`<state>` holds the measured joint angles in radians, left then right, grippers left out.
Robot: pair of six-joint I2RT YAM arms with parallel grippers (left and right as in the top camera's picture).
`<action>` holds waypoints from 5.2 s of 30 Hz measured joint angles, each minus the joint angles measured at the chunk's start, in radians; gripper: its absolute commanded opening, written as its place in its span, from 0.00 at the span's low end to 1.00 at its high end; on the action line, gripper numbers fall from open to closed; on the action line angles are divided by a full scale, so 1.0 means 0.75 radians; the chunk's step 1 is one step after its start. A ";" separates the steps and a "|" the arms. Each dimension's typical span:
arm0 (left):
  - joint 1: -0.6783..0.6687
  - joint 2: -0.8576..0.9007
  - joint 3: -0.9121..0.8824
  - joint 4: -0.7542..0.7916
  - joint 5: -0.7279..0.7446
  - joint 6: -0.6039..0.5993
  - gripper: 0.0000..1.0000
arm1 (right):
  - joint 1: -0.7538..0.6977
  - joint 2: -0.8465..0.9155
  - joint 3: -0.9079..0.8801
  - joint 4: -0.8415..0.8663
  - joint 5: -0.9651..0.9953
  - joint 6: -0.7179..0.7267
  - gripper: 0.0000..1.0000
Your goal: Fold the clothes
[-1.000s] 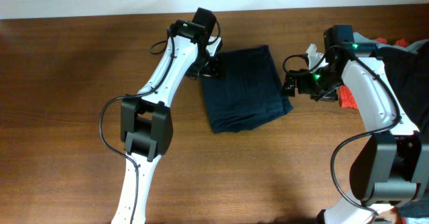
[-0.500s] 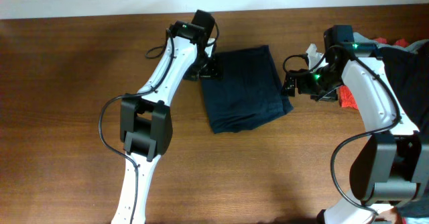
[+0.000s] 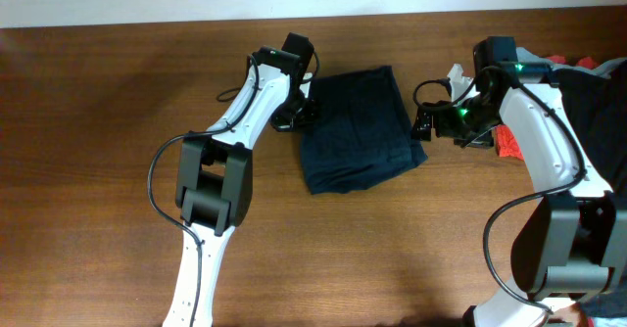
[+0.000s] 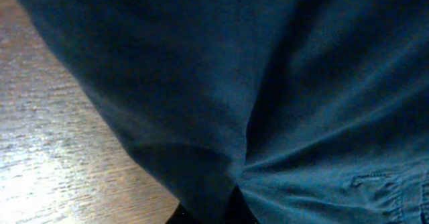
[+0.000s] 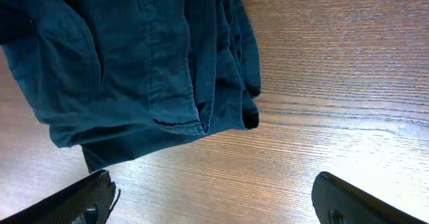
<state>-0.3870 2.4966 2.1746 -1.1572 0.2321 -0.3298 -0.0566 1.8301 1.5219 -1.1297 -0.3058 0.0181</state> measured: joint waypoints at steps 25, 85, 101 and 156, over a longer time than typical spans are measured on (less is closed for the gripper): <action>0.635 -0.067 0.208 0.036 -0.219 -0.043 0.01 | 0.000 0.000 0.000 0.000 -0.001 0.001 0.99; 1.130 0.120 0.208 0.292 0.281 -0.738 0.08 | 0.000 0.000 0.000 0.000 0.000 0.001 0.99; 1.148 0.133 0.215 0.133 0.340 -0.641 0.99 | 0.000 0.000 0.000 0.000 0.000 0.001 0.99; 0.817 0.035 0.338 0.046 0.516 -0.124 0.19 | 0.000 0.000 0.000 0.000 0.004 0.001 0.99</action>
<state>0.2256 2.5229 2.4283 -1.1225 0.6189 -0.4225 -0.0566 1.8301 1.5219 -1.1297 -0.3031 0.0189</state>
